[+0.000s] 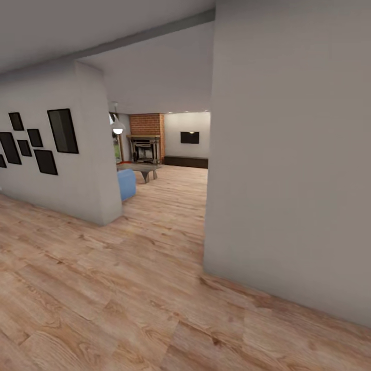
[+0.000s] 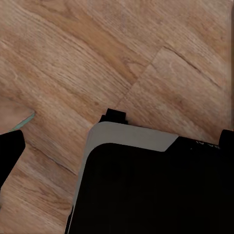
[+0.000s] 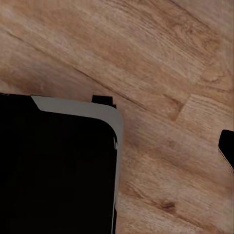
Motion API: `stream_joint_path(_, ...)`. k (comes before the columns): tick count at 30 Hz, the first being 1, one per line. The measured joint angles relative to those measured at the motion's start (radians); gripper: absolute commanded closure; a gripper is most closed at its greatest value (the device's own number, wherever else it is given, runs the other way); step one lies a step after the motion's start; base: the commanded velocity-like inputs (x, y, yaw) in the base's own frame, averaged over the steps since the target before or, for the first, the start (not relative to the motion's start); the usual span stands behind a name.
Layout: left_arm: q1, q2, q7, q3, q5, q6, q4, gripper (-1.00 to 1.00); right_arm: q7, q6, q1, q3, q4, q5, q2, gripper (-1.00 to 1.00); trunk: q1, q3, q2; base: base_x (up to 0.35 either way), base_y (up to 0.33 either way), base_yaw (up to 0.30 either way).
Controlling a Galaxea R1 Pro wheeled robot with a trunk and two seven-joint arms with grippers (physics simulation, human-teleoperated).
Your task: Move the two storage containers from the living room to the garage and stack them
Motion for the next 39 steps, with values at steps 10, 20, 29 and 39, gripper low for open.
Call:
stream_joint_path(10, 0.000, 0.002, 0.000, 0.000, 0.000, 0.000, 0.000, -1.00, 0.000, 0.002, 0.000, 0.000, 0.000, -0.001, 0.003, -1.00, 0.000, 0.000, 0.000, 0.322, 0.000, 0.015)
stream_joint_path(20, 0.000, 0.003, 0.000, 0.000, 0.000, -0.001, 0.000, -1.00, -0.003, 0.002, 0.000, -0.004, 0.000, -0.003, 0.001, -1.00, 0.000, 0.000, 0.000, 0.322, 0.000, 0.249)
stream_joint_path(29, 0.000, 0.003, 0.000, 0.000, -0.001, -0.003, 0.000, -1.00, -0.006, 0.002, 0.000, -0.006, 0.000, -0.005, 0.000, -1.00, 0.000, 0.000, 0.000, 0.322, 0.000, 0.278)
stream_joint_path(39, 0.000, 0.005, -0.012, -0.001, -0.002, -0.006, -0.001, -1.00, -0.006, 0.002, 0.000, -0.008, 0.001, -0.008, 0.000, -1.00, 0.000, 0.000, 0.000, 0.322, 0.000, 0.278)
